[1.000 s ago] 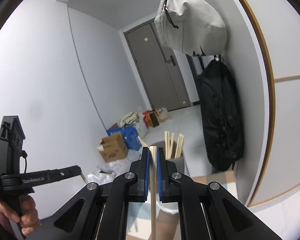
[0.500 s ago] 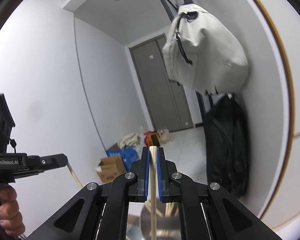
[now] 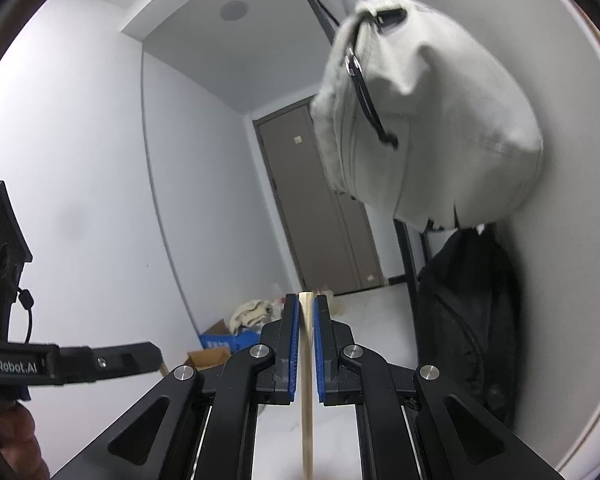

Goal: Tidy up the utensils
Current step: 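Carry both chopsticks up over the white holder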

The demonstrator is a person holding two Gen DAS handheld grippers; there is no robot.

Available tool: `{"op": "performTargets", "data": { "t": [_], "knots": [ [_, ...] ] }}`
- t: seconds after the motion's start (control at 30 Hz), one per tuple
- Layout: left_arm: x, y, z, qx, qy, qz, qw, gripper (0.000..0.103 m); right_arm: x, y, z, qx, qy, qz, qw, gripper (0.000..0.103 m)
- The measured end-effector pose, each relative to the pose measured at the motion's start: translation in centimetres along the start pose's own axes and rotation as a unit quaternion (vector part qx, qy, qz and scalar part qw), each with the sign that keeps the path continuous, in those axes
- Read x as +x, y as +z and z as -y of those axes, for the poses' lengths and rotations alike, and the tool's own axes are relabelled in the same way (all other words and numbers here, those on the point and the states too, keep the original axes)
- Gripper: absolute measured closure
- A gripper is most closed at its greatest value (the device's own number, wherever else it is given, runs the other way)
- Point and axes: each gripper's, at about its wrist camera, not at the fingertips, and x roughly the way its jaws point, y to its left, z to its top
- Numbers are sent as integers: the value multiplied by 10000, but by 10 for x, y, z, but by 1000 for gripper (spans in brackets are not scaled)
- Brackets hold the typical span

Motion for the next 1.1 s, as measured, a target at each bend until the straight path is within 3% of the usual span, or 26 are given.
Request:
{"op": "performTargets", "data": {
  "t": [0.33,0.67,1.1],
  "knots": [
    [27,-2,-7,117,23,-258,9996,102,18,-26,13,52,6,91,9999,97],
    [38,-8,-7,163,25,-426,9990,102,12,-46,-2,-469,127,218,9986,97],
    [42,-16,-9,134,-7,-582,9982,101,-8,-47,-8,-863,319,363,9951,97]
  ]
}}
